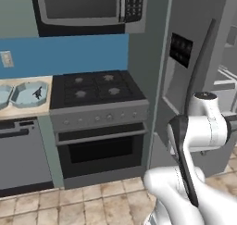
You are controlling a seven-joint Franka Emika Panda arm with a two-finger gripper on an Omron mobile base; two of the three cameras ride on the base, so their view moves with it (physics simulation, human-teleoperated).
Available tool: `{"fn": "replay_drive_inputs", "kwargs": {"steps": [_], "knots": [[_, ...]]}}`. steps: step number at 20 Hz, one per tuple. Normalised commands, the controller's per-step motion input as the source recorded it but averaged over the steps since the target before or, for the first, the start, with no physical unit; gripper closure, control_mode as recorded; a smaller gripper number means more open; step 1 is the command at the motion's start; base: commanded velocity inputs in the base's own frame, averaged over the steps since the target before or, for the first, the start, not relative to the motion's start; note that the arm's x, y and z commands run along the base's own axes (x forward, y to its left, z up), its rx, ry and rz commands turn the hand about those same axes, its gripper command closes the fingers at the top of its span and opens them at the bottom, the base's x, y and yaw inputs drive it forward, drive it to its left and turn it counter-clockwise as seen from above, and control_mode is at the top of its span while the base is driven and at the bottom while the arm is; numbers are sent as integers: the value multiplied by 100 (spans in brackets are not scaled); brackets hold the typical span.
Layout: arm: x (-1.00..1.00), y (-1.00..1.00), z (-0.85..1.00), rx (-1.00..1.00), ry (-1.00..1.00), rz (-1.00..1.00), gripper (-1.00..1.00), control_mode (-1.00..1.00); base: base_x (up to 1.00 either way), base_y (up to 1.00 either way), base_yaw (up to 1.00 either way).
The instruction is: Place one tomato and one fish in each tupperware on the nearby counter, to pack two identical lunches.
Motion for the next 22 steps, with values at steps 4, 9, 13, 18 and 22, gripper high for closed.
{"fn": "replay_drive_inputs", "kwargs": {"steps": [4, 9, 13, 18, 22], "knots": [[0, 0, 0, 0, 0, 0, -100, 100, -67, -57, 0], [0, 0, 0, 0, 0, 0, -100, 100, -57, -51, 0], [0, 0, 0, 0, 0, 0, -100, 100, -12, -77, -3], [0, 0, 0, 0, 0, 0, -100, 100, 5, -66, -2], [0, 0, 0, 0, 0, 0, -100, 100, 22, -41, 0]]}}
